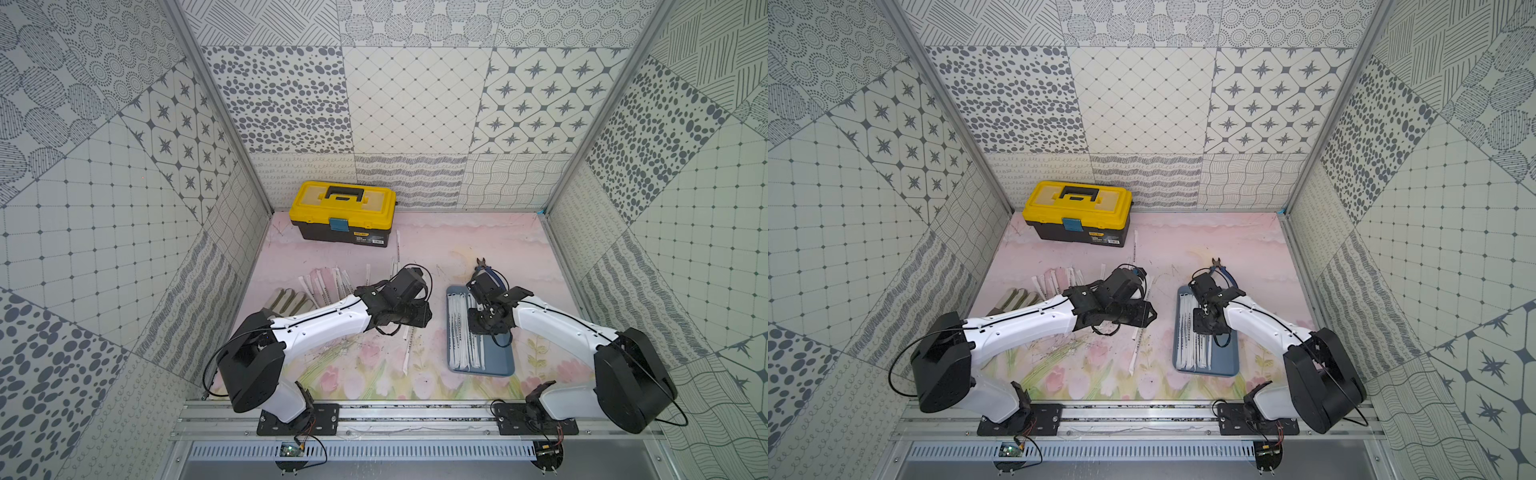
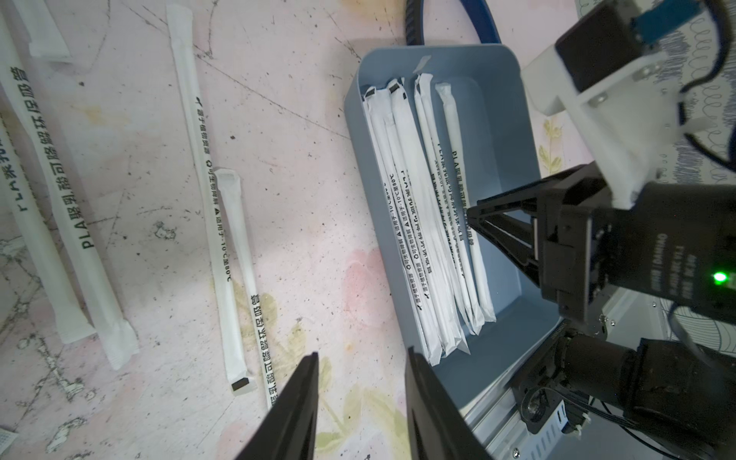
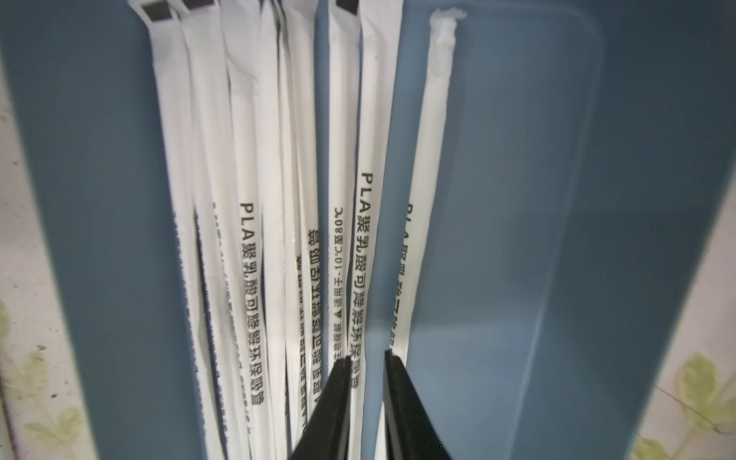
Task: Put the straws into the storage box
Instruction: Place the straw in the storage box.
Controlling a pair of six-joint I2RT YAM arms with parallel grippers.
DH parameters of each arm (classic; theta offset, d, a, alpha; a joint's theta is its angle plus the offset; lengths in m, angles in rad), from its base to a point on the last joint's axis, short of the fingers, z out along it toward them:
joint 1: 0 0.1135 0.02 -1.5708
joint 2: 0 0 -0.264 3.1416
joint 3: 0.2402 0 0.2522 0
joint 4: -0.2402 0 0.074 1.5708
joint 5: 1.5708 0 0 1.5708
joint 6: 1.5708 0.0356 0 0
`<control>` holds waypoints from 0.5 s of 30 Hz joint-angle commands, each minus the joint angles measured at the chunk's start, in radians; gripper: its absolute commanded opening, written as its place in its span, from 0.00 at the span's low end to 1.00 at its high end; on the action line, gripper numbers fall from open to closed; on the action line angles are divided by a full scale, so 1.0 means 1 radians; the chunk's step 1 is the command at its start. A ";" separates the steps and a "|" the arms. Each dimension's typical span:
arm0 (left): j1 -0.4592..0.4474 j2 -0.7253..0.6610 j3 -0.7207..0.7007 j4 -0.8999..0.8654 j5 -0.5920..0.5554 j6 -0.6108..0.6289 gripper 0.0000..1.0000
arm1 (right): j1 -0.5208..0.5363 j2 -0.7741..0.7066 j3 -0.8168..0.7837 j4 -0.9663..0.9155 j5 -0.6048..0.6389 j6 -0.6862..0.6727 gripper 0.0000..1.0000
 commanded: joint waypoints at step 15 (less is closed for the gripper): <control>0.262 -0.288 -0.266 -0.125 -0.159 0.021 0.41 | 0.455 0.415 0.415 0.106 0.024 0.408 0.36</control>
